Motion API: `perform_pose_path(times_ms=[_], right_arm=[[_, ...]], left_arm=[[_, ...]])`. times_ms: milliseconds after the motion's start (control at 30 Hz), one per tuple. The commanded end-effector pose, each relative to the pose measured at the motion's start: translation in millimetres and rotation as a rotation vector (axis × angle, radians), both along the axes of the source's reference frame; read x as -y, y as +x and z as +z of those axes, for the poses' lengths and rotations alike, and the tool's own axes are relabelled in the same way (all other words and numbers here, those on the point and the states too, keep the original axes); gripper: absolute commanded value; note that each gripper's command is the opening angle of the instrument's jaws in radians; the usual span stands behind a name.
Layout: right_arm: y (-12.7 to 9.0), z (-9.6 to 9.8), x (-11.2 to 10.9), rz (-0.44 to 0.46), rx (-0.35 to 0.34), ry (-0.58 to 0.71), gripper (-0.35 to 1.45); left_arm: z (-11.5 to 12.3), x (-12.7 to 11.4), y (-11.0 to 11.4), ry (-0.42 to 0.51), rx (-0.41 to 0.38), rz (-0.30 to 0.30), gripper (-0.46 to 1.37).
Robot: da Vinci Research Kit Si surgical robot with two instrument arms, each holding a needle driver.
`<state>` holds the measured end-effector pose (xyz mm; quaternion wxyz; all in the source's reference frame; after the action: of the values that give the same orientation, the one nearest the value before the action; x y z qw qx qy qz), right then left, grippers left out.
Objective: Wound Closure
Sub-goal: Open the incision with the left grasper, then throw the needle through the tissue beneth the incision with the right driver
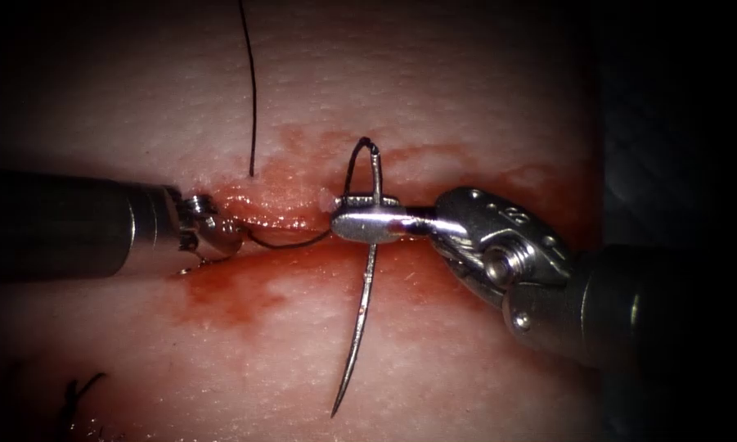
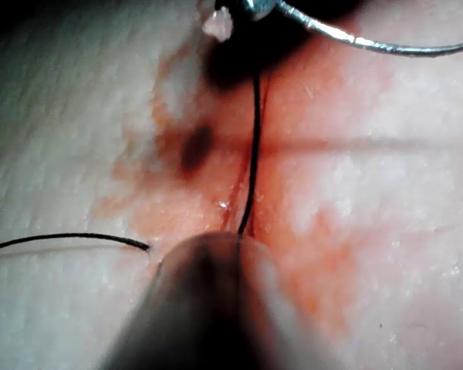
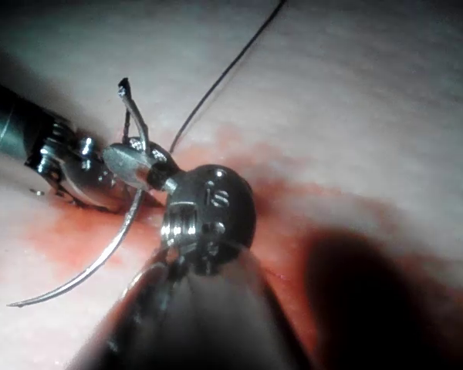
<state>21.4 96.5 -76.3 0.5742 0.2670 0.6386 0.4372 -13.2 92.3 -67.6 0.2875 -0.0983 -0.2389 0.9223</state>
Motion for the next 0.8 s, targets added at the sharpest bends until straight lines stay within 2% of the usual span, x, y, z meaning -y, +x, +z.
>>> perform_pose_path(times_ms=[33, 100, 300, 533, 800], right_arm=[[0.2, 0.3, -0.4, -0.002, 0.017, -0.034, -0.35], [0.6, 1.0, -2.2, -0.006, 0.038, -0.094, -0.35], [0.7, 3.5, -5.1, -0.008, 0.09, -0.221, -0.35], [1.3, 5.0, -5.7, -0.017, 0.122, -0.341, -0.35], [3.0, 4.9, -5.8, -0.025, 0.157, -0.465, -0.35]], left_arm=[[0.0, 0.0, 0.1, -0.005, 0.009, -0.006, 1.17], [-0.1, 0.2, 0.1, -0.008, 0.024, -0.014, 1.18], [-0.6, 0.7, 0.0, -0.008, 0.043, -0.023, 1.18], [-0.9, 0.8, 0.0, -0.008, 0.048, -0.026, 1.23], [-1.2, 0.6, -0.1, -0.006, 0.051, -0.035, 1.25]])
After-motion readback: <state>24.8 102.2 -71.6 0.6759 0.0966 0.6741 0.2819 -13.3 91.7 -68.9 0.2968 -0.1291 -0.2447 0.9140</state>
